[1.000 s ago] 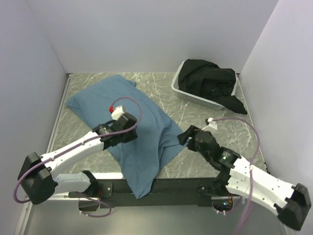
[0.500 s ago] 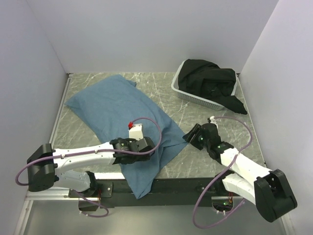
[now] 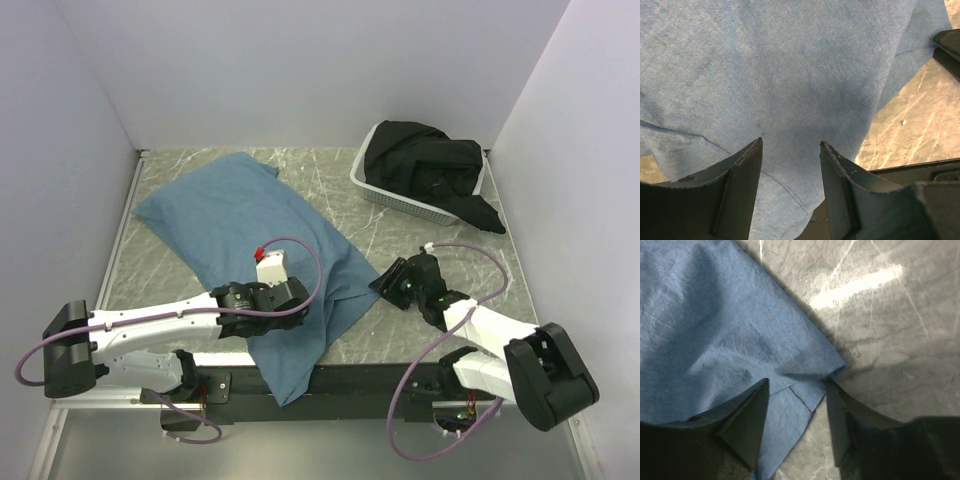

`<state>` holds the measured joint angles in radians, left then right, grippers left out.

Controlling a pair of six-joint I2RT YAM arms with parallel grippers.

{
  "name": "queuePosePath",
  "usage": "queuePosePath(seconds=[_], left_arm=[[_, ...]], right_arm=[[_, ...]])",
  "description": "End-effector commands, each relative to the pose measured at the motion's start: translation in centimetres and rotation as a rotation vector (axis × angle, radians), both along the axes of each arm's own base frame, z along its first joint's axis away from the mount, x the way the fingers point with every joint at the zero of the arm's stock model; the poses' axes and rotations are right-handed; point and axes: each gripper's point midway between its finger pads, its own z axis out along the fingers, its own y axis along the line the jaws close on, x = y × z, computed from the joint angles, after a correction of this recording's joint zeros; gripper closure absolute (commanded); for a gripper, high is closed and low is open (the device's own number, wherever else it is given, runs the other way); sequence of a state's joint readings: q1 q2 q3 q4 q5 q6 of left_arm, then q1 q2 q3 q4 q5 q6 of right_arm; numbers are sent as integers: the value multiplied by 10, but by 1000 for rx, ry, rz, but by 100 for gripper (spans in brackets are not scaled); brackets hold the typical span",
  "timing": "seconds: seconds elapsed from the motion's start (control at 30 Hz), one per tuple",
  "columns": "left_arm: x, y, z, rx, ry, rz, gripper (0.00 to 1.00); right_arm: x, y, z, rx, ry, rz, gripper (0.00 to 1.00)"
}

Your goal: Put the pillow into the pillowcase

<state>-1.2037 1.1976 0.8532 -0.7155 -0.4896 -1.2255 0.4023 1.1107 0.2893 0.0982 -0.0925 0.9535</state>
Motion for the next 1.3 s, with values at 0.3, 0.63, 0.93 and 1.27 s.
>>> queuePosePath(seconds=[0.3,0.63,0.93,1.27], left_arm=[[15,24,27,-21,-57,111,49],[52,71,34,-168,-63,281,75],[65,135,36,-223,-124,600,46],[86,151,13,-215,-60,674,47]], right_arm=[[42,-43,39,-83,-78,-100,100],[66,-111,57,-62,-78,-227,100],[29,-54,92,-85,-198,-38,47],[-100,80,61,9,-151,401,50]])
